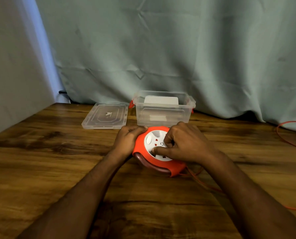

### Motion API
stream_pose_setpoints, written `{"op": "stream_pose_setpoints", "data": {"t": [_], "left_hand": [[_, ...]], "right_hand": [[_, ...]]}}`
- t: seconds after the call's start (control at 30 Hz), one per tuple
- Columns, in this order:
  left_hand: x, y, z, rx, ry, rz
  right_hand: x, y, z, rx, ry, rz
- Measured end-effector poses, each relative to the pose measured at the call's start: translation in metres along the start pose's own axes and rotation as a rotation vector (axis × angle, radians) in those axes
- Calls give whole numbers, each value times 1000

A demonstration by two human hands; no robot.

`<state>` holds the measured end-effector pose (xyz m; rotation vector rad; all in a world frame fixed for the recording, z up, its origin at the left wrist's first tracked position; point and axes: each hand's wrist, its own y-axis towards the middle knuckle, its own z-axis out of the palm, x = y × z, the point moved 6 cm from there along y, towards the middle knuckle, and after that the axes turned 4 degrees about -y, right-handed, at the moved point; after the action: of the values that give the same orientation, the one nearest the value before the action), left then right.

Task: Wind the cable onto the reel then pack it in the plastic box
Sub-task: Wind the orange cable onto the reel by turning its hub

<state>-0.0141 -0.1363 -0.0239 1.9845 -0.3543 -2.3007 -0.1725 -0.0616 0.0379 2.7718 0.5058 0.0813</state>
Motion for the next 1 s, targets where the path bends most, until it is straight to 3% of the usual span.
{"op": "stream_pose_setpoints", "data": {"t": [0.3,0.63,1.0], "left_hand": [[5,3,-3,-29,-13,-18],[4,2,3,85,-40,3],[4,-2,6,116,-83,-63]], "right_hand": [[-11,-1,-12,-143,54,-103],[-26,-3,-4,94,182,-76],[-22,-7,-10,97,271,-80]]}}
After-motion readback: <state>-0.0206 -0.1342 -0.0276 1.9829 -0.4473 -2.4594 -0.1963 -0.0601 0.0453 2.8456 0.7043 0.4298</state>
